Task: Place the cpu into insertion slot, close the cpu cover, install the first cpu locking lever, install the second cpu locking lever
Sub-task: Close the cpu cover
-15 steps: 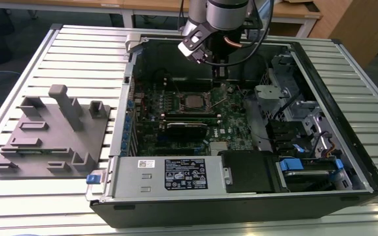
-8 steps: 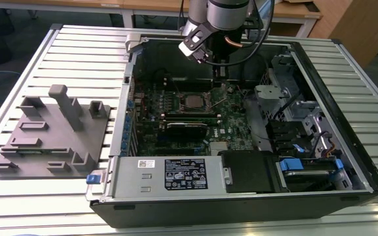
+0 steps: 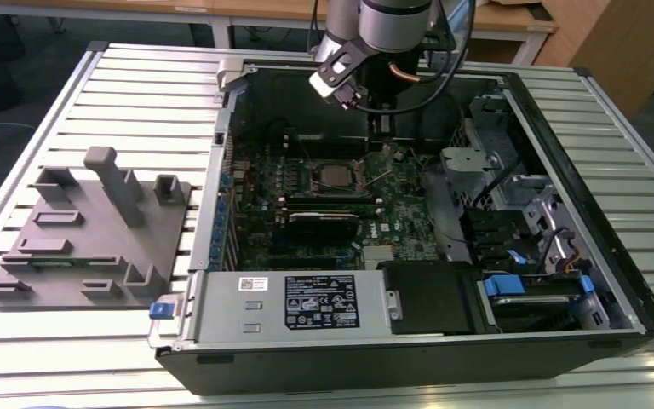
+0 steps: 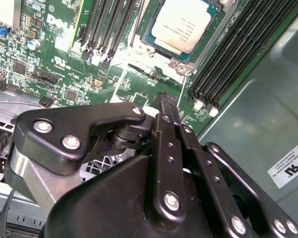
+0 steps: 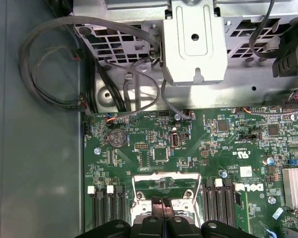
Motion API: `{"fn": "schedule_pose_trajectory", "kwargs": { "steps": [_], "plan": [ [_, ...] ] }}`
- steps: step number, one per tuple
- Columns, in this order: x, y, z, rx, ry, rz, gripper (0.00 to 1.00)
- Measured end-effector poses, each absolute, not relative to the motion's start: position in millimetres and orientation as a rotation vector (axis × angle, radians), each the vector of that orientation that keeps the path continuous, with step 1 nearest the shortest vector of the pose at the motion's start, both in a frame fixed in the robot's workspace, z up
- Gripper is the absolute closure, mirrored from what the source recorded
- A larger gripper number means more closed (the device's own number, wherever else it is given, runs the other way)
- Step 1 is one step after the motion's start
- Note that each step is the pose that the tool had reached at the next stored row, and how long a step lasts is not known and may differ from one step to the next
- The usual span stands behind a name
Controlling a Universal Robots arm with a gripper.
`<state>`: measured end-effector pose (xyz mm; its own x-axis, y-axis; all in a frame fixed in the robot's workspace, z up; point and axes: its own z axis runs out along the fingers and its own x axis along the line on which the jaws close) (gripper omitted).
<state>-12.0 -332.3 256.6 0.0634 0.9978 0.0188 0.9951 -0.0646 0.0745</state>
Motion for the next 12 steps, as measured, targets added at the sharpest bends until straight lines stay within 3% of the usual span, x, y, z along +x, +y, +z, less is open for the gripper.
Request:
{"fn": "schedule_pose_trajectory", "kwargs": {
  "steps": [12],
  "plan": [
    [-10.6,-332.3,256.5,2.273,2.131,0.069,0.89]
  ]
}}
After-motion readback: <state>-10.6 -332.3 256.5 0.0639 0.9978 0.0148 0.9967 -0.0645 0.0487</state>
